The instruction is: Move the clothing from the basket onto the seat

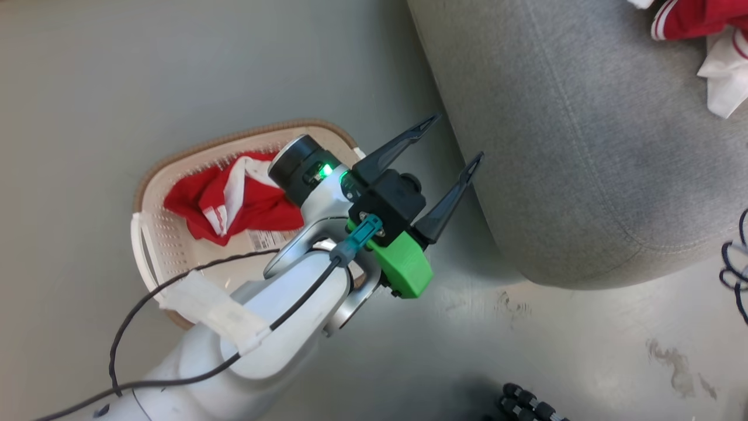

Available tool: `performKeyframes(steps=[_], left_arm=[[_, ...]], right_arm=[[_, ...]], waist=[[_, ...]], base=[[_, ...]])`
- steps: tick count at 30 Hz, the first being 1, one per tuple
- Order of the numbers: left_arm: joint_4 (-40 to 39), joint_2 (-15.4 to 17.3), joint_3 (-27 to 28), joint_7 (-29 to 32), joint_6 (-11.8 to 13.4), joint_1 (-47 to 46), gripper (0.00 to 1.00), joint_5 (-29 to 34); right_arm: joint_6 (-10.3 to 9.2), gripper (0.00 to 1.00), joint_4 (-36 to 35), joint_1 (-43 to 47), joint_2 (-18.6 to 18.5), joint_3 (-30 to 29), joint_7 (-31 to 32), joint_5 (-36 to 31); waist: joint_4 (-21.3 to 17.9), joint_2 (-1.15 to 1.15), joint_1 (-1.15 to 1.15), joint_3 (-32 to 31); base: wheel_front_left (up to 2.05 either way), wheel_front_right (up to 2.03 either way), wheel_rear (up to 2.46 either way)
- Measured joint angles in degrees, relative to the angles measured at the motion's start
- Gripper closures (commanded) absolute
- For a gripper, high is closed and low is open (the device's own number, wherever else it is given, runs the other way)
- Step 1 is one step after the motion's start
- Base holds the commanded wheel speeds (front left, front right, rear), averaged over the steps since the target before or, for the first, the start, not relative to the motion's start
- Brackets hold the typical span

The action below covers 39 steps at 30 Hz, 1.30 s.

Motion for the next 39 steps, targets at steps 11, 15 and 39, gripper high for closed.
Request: performKeyframes(steps=[11,15,39], left_arm=[[1.81,0.51,2.47,-3.04,2.05,4.97,0.00,-1.92],[2.10,0.52,4.21,-4.16,3.19,7.43,0.00,-3.55],[5.36,2.77,18.98,-6.49,6.33,21.80,0.00,-8.04]], right_arm=[[0.00,0.00,-3.86,6.61,1.19,5.50,0.01,-3.98],[0.00,0.00,-7.65,9.21,1.41,7.80,0.01,-4.80],[0.05,0.00,-22.31,20.61,6.09,20.94,0.01,-7.31]], waist=[[0.79,0.00,0.00,-6.94],[1.50,0.00,0.00,-10.16],[5.65,0.00,0.00,-22.63]], base=[[0.00,0.00,0.00],[0.00,0.00,0.00],[0.00,0.00,0.00]])
